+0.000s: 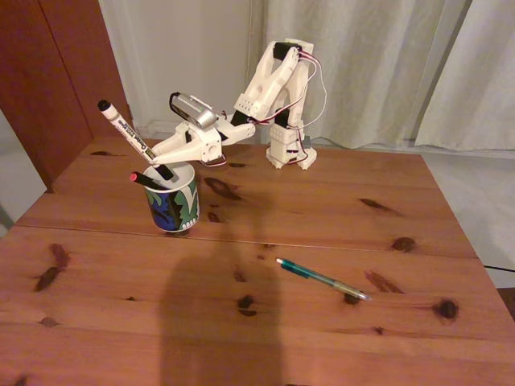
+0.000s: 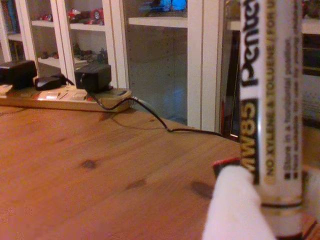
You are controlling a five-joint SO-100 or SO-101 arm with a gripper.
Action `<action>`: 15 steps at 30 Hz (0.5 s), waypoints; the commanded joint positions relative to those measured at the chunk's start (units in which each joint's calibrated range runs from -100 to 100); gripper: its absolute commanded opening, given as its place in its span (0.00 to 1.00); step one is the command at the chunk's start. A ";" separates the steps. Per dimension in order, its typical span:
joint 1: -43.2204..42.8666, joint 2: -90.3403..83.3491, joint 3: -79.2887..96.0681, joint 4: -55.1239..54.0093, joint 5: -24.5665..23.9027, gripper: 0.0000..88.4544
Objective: Clean up the desk and place the pens and markers into the cup
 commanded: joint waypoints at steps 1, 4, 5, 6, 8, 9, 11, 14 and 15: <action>0.03 -1.00 0.63 -0.85 1.05 0.08; 0.03 -1.08 1.26 -0.85 1.99 0.13; 0.03 -1.08 1.35 -0.85 2.04 0.13; 0.03 -1.08 1.44 -0.85 2.04 0.13; 0.03 -1.08 1.44 -0.85 2.04 0.13; 0.03 -1.08 1.44 -0.85 2.04 0.14; 0.03 -1.08 1.35 -0.85 2.04 0.13; -0.13 -1.08 0.81 -0.85 1.89 0.13; -0.37 -1.08 0.63 -0.85 1.83 0.13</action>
